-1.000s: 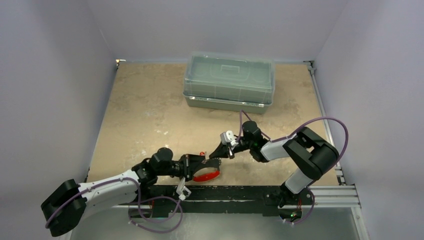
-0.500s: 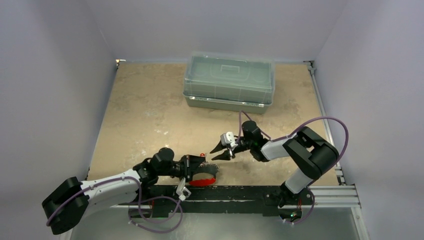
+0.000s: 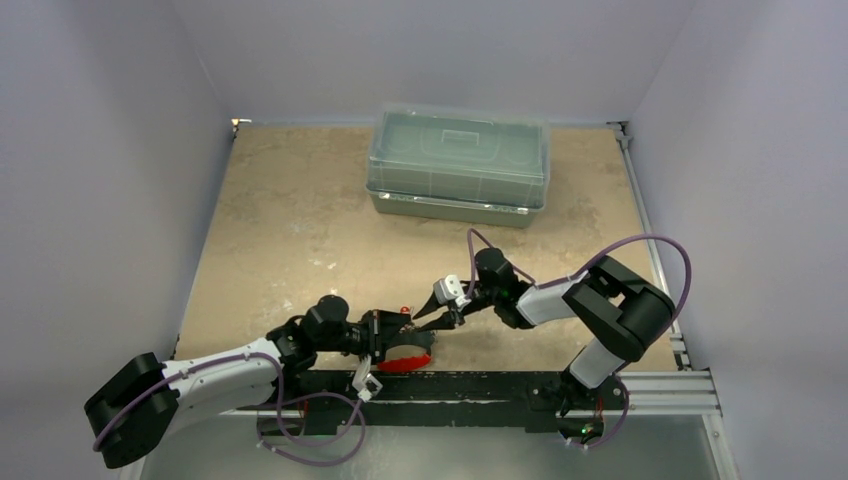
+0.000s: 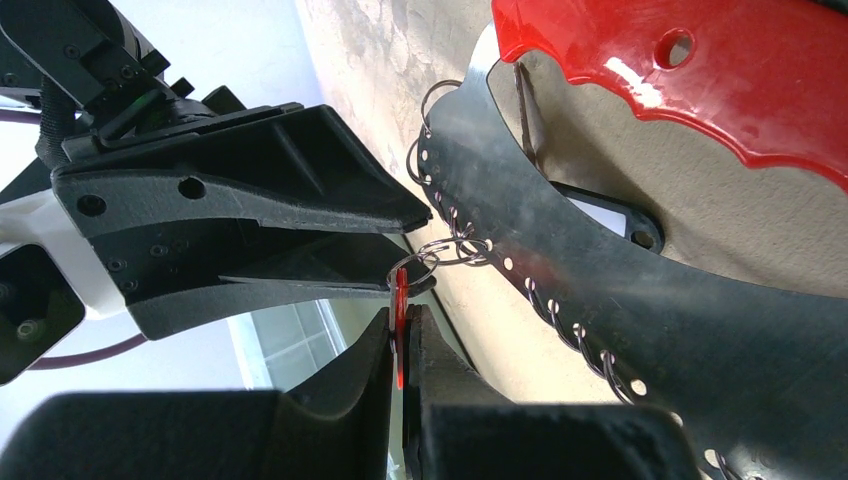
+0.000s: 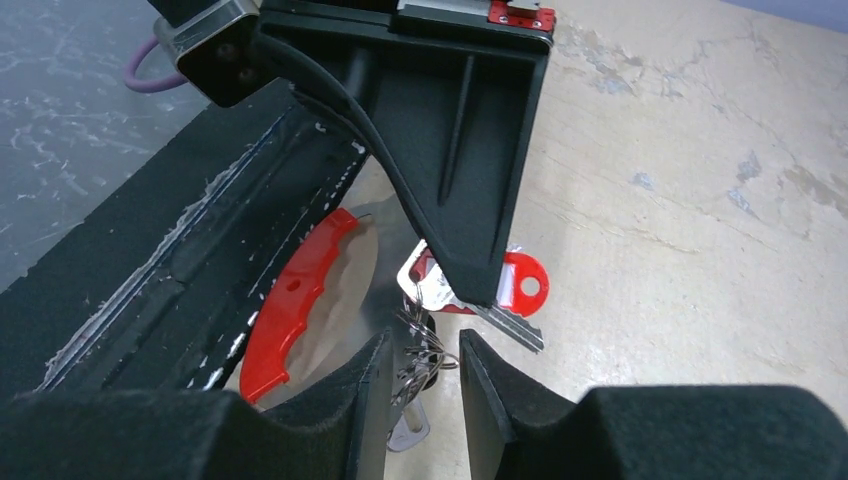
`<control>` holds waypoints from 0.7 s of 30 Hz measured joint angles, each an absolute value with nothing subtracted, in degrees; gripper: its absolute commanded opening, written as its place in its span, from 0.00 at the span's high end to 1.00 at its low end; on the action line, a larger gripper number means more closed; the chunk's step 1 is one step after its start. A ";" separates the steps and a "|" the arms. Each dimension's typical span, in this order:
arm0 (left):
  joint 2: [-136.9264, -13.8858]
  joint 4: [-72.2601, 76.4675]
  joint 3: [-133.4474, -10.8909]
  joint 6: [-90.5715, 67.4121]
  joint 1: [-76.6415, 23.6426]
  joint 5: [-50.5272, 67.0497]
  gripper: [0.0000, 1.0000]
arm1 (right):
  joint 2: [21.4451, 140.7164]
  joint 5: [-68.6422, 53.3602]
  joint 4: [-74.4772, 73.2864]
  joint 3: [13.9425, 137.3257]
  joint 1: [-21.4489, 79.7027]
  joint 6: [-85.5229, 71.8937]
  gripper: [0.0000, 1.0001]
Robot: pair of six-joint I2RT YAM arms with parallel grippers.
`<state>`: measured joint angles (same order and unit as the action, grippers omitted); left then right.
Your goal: Remove the keys from the keyring
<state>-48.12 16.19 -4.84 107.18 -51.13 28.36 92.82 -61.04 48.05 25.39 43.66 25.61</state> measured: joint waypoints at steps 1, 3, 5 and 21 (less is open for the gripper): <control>-48.12 16.21 -4.84 107.18 -51.13 28.36 1.00 | 92.82 -61.04 48.01 25.39 43.92 25.80 0.67; -48.12 16.21 -4.84 107.18 -51.13 28.36 1.00 | 92.82 -61.01 47.79 25.39 44.27 26.50 0.67; -48.12 16.21 -4.84 107.18 -51.13 28.36 1.00 | 92.82 -60.99 47.18 25.41 44.53 27.42 0.68; -47.13 15.42 -4.86 107.18 -51.13 28.34 1.00 | 92.82 -59.59 39.81 27.66 45.12 35.18 0.90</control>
<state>-47.13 15.42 -4.86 107.18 -51.13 28.34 92.82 -59.59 39.81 27.66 45.12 35.18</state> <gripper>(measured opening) 0.028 0.124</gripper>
